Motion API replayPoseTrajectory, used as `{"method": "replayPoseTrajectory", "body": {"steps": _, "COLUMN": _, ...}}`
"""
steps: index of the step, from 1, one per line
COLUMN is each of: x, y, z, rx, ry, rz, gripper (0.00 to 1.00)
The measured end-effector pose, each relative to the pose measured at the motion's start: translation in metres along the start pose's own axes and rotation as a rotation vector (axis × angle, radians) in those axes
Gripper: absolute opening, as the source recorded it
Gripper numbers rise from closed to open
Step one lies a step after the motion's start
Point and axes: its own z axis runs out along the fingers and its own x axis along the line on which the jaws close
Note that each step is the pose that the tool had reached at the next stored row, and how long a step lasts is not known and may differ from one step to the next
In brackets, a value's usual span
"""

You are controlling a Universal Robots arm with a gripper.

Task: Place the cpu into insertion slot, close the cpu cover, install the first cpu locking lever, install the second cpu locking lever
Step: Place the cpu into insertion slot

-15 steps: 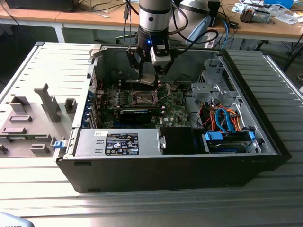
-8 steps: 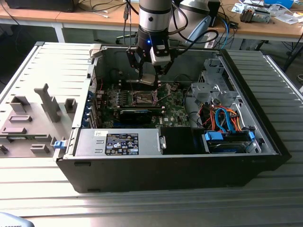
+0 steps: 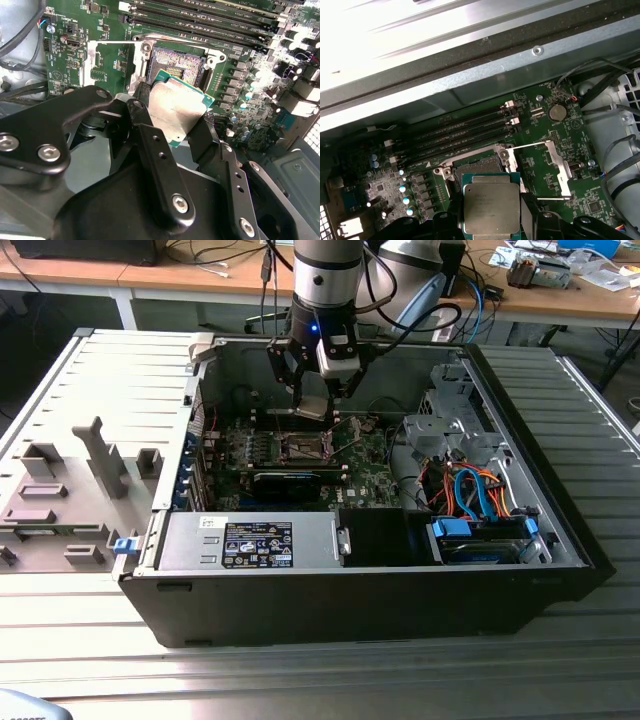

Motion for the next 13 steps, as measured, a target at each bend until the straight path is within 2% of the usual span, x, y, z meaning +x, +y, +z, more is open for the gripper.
{"method": "replayPoseTrajectory", "body": {"steps": 13, "x": 0.0, "y": 0.0, "z": 0.0002, "rx": -0.0002, "ry": -0.0003, "rz": 0.009, "gripper": 0.55}}
